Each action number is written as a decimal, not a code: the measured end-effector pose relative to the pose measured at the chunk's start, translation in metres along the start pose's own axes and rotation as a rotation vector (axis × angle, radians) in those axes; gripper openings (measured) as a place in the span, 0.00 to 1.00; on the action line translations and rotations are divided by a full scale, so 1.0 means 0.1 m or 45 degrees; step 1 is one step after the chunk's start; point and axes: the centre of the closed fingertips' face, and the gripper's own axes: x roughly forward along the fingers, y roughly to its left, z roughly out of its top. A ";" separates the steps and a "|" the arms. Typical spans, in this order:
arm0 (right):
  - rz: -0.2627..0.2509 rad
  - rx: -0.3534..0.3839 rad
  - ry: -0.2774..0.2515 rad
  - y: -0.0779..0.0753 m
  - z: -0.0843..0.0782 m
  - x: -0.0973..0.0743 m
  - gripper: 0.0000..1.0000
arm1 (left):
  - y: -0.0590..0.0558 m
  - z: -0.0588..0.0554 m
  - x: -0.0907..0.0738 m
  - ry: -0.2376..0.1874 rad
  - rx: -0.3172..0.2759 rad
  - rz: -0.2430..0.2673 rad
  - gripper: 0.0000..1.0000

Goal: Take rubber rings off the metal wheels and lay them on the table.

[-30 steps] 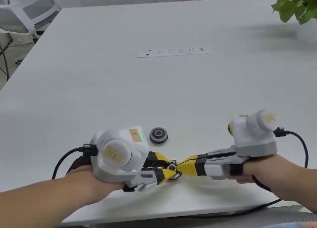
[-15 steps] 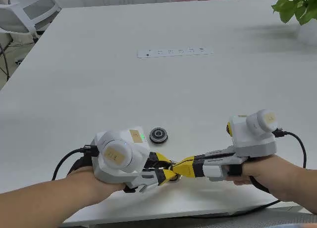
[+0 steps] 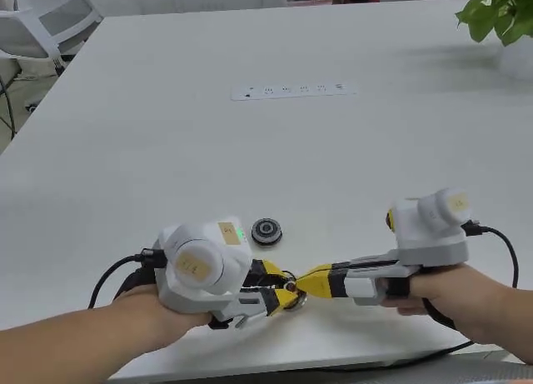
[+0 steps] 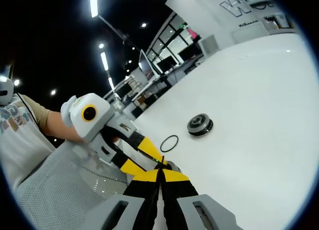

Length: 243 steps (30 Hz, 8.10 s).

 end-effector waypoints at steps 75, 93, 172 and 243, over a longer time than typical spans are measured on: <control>0.073 -0.069 -0.051 0.13 0.49 0.13 0.00 | 0.34 0.13 -1.01 -0.160 -0.124 0.123 0.47; 0.073 -0.060 -0.023 0.11 0.58 0.44 0.00 | 0.48 -0.07 -1.23 -0.167 -0.186 0.212 0.51; -0.101 -0.035 0.157 -0.24 0.25 0.66 0.16 | 0.51 -0.31 -1.23 -0.098 -0.232 0.219 0.52; -0.227 -0.524 0.106 -0.61 0.55 0.28 0.31 | 0.94 0.00 -0.54 -0.080 -0.185 0.141 0.46</control>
